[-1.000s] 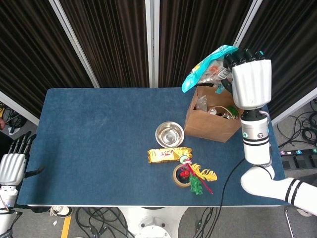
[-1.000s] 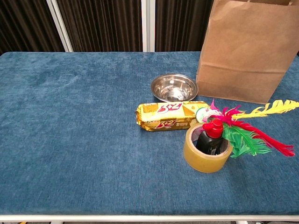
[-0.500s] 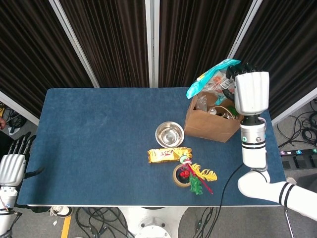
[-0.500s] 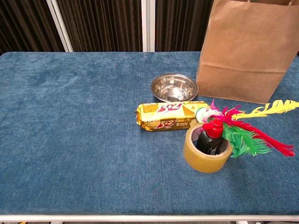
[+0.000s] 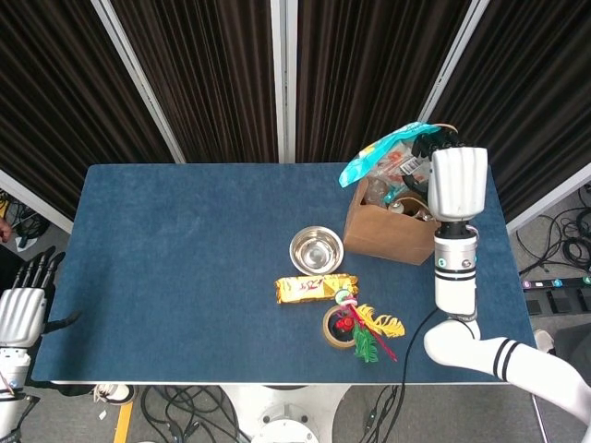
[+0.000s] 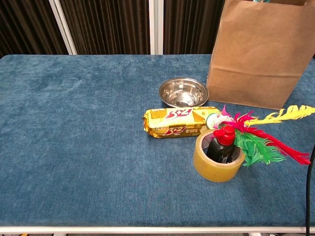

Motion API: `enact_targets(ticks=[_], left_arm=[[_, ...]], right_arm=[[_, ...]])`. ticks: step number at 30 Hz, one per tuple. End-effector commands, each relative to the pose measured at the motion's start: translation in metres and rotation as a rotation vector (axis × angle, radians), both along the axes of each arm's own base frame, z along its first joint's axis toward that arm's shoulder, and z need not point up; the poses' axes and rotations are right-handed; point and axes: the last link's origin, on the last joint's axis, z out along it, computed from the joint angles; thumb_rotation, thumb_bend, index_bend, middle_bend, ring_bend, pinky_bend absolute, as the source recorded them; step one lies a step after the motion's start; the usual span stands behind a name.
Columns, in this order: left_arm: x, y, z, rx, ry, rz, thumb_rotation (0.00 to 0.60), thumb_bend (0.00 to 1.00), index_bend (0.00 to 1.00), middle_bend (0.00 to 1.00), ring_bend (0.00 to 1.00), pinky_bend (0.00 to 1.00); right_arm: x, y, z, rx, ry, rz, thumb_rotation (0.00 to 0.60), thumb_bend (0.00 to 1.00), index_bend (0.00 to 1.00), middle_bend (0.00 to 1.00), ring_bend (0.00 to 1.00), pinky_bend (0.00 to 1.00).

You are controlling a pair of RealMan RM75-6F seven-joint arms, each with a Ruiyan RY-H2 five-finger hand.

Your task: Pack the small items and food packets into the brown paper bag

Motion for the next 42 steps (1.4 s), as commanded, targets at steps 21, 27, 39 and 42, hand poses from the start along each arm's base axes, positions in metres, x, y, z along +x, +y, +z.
enact_targets(ticks=[21, 27, 39, 42], left_arm=[[-0.001, -0.003, 0.002, 0.001, 0.001, -0.007, 0.600, 0.14, 0.09, 0.06, 0.00, 0.12], [0.000, -0.001, 0.001, 0.000, -0.001, -0.008, 0.600, 0.14, 0.09, 0.06, 0.00, 0.12], [0.003, 0.002, 0.000, -0.002, -0.007, -0.005, 0.600, 0.14, 0.09, 0.06, 0.00, 0.12], [0.003, 0.002, -0.001, -0.005, -0.008, -0.004, 0.600, 0.14, 0.09, 0.06, 0.00, 0.12]], right_arm=[[-0.011, 0.000, 0.004, 0.099, -0.033, -0.038, 0.600, 0.00, 0.33, 0.37, 0.25, 0.45], [-0.004, 0.003, 0.012, 0.073, -0.064, 0.018, 0.600, 0.00, 0.32, 0.37, 0.25, 0.44], [0.011, 0.048, 0.044, 0.029, 0.025, 0.122, 0.600, 0.00, 0.31, 0.36, 0.24, 0.38], [0.003, 0.079, 0.053, 0.023, 0.093, 0.105, 0.600, 0.00, 0.30, 0.34, 0.20, 0.30]])
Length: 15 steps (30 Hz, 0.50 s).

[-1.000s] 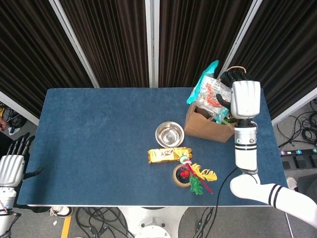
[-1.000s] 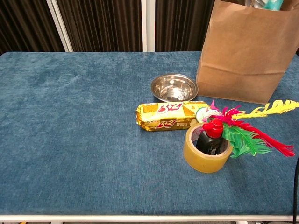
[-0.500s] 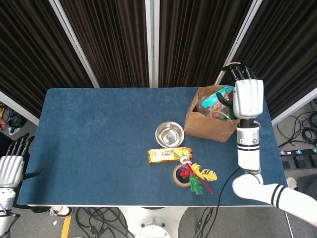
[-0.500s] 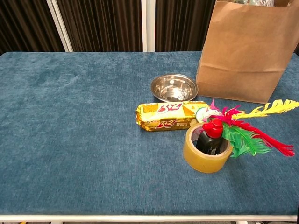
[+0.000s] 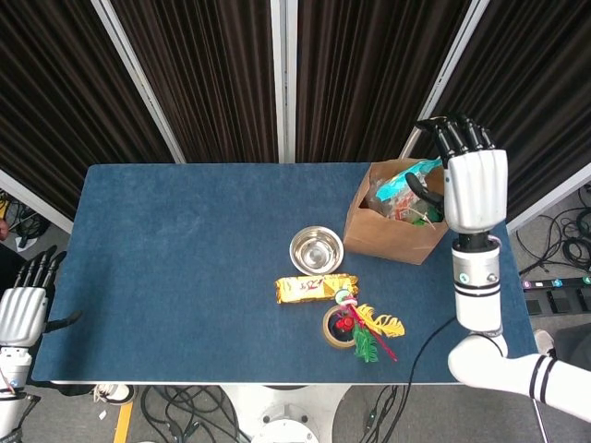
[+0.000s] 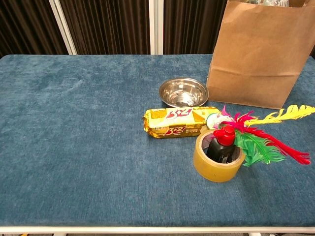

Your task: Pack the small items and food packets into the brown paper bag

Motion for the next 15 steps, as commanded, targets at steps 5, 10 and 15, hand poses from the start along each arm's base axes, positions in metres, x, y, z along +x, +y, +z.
enact_targets(ticks=[5, 10, 15], left_arm=[[0.002, 0.001, -0.001, -0.002, 0.000, -0.004, 0.600, 0.14, 0.09, 0.06, 0.00, 0.12], [0.003, 0.001, -0.002, -0.004, 0.000, -0.009, 0.600, 0.14, 0.09, 0.06, 0.00, 0.12], [0.005, 0.000, -0.002, -0.007, 0.000, -0.021, 0.600, 0.14, 0.09, 0.06, 0.00, 0.12]], right_arm=[[-0.043, 0.087, 0.019, -0.021, 0.165, -0.081, 0.600, 0.00, 0.30, 0.33, 0.18, 0.25], [-0.105, 0.126, 0.009, 0.031, 0.169, -0.232, 0.600, 0.00, 0.30, 0.33, 0.17, 0.23], [-0.170, 0.149, -0.014, 0.142, 0.150, -0.385, 0.600, 0.00, 0.30, 0.32, 0.16, 0.20]])
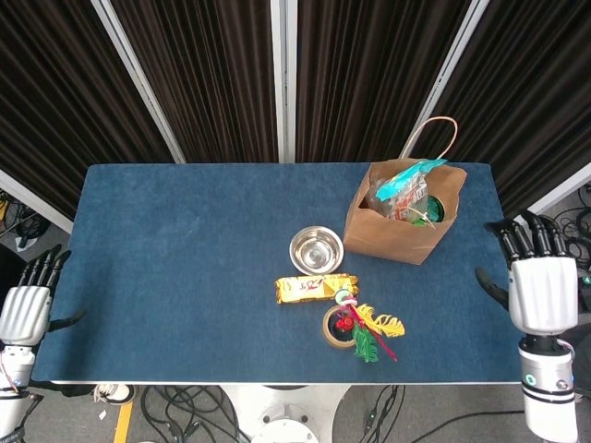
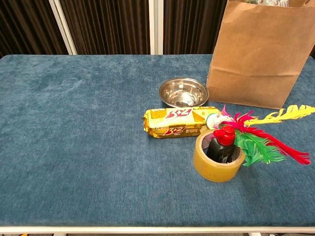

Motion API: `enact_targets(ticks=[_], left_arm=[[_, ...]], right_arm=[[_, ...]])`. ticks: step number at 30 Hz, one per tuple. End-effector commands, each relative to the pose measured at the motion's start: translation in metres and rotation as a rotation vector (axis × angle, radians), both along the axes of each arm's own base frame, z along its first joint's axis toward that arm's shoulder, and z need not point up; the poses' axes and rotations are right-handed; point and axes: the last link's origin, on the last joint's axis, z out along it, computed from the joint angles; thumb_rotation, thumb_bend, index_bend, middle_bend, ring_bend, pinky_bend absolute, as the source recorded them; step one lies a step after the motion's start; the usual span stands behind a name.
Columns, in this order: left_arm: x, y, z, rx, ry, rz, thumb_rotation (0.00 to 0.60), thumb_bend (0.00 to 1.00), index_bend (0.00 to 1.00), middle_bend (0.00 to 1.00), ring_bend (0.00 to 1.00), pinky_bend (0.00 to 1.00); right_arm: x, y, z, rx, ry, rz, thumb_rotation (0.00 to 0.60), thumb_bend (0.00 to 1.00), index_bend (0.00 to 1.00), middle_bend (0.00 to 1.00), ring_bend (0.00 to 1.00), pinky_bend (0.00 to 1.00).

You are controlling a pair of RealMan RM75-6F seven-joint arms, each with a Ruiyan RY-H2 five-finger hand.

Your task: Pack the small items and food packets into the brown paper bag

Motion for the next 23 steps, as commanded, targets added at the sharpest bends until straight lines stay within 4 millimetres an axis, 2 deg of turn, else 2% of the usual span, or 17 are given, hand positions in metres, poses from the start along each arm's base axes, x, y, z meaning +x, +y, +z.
enact_targets(ticks=[1, 3, 7, 13, 18, 23], left_arm=[[0.000, -0.002, 0.001, -0.002, 0.000, -0.002, 0.600, 0.14, 0.09, 0.06, 0.00, 0.12], [-0.001, -0.004, 0.001, -0.004, 0.001, -0.002, 0.600, 0.14, 0.09, 0.06, 0.00, 0.12], [-0.001, -0.006, 0.001, -0.010, 0.003, -0.003, 0.600, 0.14, 0.09, 0.06, 0.00, 0.12], [0.002, -0.007, 0.002, -0.010, 0.002, -0.008, 0.600, 0.14, 0.09, 0.06, 0.00, 0.12], [0.004, -0.006, 0.002, -0.017, 0.011, -0.008, 0.600, 0.14, 0.09, 0.06, 0.00, 0.12], [0.006, -0.006, 0.001, -0.027, 0.014, -0.008, 0.600, 0.14, 0.09, 0.06, 0.00, 0.12]], right_arm=[[-0.057, 0.022, -0.017, 0.072, -0.023, -0.127, 0.600, 0.00, 0.29, 0.32, 0.15, 0.19], [-0.078, 0.027, -0.027, 0.115, -0.030, -0.183, 0.600, 0.00, 0.29, 0.31, 0.14, 0.16], [-0.099, 0.027, -0.038, 0.154, -0.027, -0.217, 0.600, 0.00, 0.27, 0.28, 0.10, 0.12], [-0.110, 0.022, -0.046, 0.181, -0.013, -0.201, 0.600, 0.00, 0.25, 0.27, 0.10, 0.12], [-0.122, 0.021, -0.055, 0.222, -0.027, -0.261, 0.600, 0.00, 0.22, 0.24, 0.07, 0.09], [-0.125, 0.019, -0.057, 0.232, -0.022, -0.278, 0.600, 0.00, 0.20, 0.22, 0.05, 0.06]])
